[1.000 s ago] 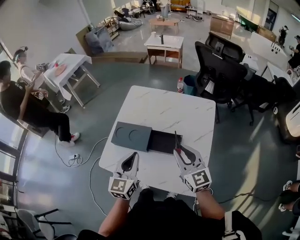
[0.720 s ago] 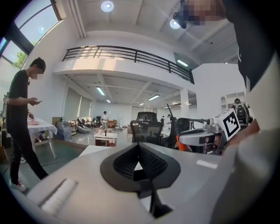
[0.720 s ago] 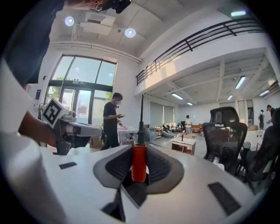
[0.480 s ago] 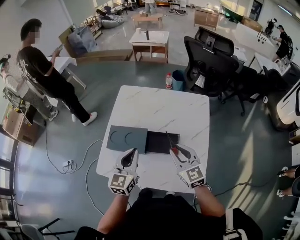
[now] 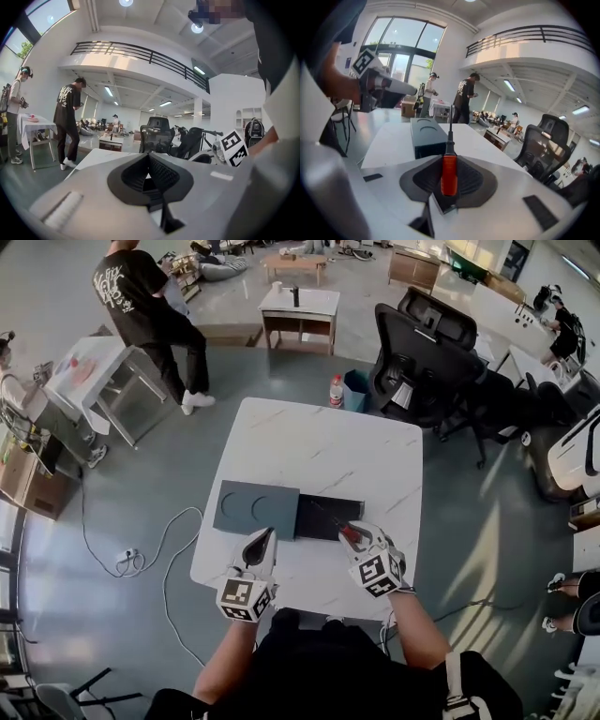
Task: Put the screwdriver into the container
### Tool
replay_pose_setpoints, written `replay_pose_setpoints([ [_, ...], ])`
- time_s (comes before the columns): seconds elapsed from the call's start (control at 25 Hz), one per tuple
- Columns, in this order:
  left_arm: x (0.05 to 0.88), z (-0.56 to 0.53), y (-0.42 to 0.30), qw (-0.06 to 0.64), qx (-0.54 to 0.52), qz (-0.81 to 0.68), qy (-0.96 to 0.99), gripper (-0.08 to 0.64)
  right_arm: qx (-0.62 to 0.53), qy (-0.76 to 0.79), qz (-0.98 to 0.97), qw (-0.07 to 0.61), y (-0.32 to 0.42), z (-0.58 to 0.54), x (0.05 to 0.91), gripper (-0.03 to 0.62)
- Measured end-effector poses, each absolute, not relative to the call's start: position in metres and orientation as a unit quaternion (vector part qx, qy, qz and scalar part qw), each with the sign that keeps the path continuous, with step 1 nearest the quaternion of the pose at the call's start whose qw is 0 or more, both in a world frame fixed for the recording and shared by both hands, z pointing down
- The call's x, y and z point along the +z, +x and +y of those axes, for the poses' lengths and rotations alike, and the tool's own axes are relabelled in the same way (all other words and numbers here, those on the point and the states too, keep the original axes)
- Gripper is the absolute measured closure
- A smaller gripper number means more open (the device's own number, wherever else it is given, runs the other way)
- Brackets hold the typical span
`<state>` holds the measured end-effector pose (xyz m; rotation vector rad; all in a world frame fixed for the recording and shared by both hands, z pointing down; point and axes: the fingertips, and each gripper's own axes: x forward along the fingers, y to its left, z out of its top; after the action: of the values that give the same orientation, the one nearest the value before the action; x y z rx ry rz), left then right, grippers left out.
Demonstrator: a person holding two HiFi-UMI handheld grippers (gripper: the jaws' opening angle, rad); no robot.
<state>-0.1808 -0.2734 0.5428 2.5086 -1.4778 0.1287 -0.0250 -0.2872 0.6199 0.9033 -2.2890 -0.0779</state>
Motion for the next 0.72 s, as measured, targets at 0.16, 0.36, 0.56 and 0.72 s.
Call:
replay_pose_setpoints([
  [0.16,0.546,-0.273,-0.189,0.119,0.038,-0.507,0.853,0.551,-0.051,0.318,-0.854,0.408,-0.023,-0.294,0.653,0.497],
  [0.36,0.549,-0.271,-0.2,0.123,0.04,-0.511,0.85,0.551,-0.083,0.265,-0.825,0.492,-0.023,-0.3,0.69,0.497],
  [0.56,0.549,-0.271,-0.212,0.127,0.035,-0.518,0.845,0.551,-0.11,0.203,-0.79,0.569,-0.027,-0.305,0.725,0.497],
  [0.72,0.55,-0.274,-0.223,0.128,0.035,-0.526,0.84,0.551,-0.115,0.172,-0.77,0.604,-0.03,-0.315,0.742,0.497],
])
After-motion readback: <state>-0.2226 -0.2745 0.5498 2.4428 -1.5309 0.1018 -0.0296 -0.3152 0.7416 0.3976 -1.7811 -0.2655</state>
